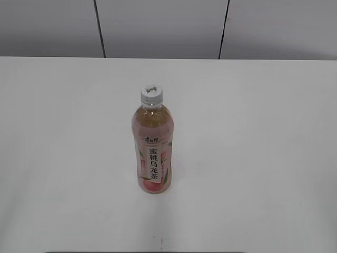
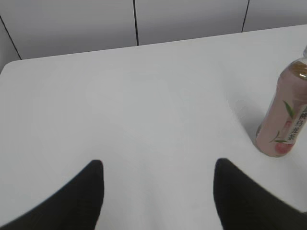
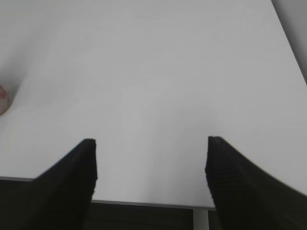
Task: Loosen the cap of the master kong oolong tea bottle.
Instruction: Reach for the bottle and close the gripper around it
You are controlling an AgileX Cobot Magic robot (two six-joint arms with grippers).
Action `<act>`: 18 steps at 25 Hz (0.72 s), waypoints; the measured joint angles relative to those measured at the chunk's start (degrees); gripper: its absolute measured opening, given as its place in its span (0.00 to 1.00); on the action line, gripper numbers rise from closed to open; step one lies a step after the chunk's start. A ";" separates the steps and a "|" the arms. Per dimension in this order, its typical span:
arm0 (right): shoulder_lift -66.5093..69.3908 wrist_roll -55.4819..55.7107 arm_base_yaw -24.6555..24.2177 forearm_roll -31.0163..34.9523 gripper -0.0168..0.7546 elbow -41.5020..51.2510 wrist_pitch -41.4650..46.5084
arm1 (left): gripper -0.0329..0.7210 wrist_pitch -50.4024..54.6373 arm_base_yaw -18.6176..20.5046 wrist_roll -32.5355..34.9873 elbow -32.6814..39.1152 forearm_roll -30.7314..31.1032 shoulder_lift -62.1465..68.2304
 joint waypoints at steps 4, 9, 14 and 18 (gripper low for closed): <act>0.00 0.00 0.00 0.00 0.72 0.00 0.00 | 0.62 0.00 0.00 0.00 0.00 0.00 0.00; 0.00 0.00 0.00 0.00 0.72 0.00 0.00 | 0.62 0.00 0.00 0.00 0.00 0.00 0.00; 0.00 0.00 0.00 0.00 0.72 0.00 0.00 | 0.62 0.00 0.00 0.00 0.00 0.00 0.00; 0.00 0.00 0.00 0.00 0.72 0.00 0.00 | 0.62 0.00 0.00 0.00 0.00 0.00 0.00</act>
